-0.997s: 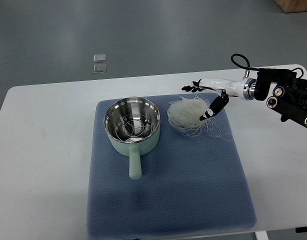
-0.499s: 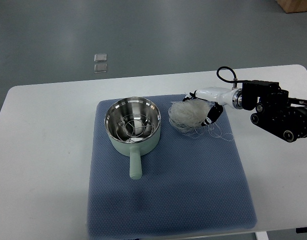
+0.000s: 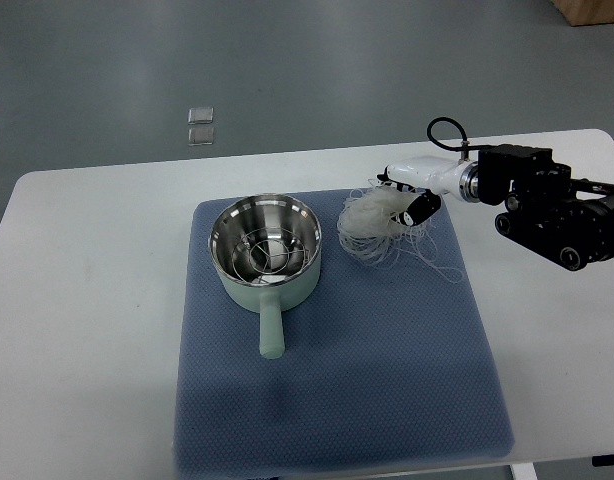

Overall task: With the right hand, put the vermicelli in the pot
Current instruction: 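Lift the vermicelli with the right hand and carry it over the saucepan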

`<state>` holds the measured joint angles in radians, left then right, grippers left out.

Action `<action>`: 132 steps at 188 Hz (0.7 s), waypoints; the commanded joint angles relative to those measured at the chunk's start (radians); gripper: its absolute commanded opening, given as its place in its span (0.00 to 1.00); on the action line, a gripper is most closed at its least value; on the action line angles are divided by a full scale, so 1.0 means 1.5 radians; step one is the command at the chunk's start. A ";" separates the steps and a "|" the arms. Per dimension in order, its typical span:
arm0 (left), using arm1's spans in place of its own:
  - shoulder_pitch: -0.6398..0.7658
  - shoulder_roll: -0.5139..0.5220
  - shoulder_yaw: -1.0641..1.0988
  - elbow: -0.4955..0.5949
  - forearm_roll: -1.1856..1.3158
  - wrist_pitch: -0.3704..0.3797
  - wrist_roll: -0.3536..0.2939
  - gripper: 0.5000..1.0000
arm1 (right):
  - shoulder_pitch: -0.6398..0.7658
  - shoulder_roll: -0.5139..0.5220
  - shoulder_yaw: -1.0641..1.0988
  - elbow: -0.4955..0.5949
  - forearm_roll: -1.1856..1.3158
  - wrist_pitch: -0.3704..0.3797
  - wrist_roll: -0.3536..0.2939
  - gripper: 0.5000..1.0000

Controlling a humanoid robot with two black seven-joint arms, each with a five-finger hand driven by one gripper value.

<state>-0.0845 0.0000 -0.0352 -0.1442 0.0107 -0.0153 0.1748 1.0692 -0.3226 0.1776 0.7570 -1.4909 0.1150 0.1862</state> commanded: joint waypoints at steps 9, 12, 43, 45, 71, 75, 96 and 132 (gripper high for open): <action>0.000 0.000 0.000 0.000 0.000 0.000 0.000 1.00 | 0.062 -0.011 0.011 0.009 0.074 0.002 0.004 0.00; 0.000 0.000 0.000 0.000 0.000 0.000 -0.001 1.00 | 0.074 -0.014 0.015 0.009 0.086 0.005 0.004 0.00; 0.000 0.000 0.000 0.000 0.000 0.000 0.000 1.00 | 0.143 -0.019 0.032 0.028 0.155 0.034 0.009 0.00; 0.000 0.000 0.000 0.000 0.000 0.000 0.000 1.00 | 0.146 -0.019 0.034 0.030 0.162 0.037 0.010 0.00; 0.000 0.000 0.000 0.000 0.000 0.000 0.000 1.00 | 0.173 -0.018 0.065 0.070 0.206 0.077 0.013 0.00; 0.000 0.000 0.000 0.000 0.000 0.000 -0.001 1.00 | 0.174 -0.017 0.070 0.078 0.210 0.084 0.014 0.00; 0.000 0.000 0.000 0.000 0.000 0.000 0.000 1.00 | 0.170 -0.007 0.079 0.123 0.213 0.101 0.030 0.00; 0.000 0.000 0.000 0.000 0.000 0.000 0.000 1.00 | 0.142 0.046 0.072 0.149 0.208 0.102 0.038 0.00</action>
<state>-0.0843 0.0000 -0.0348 -0.1442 0.0107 -0.0153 0.1748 1.3078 -0.3048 0.2910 0.9729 -1.1723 0.2681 0.2352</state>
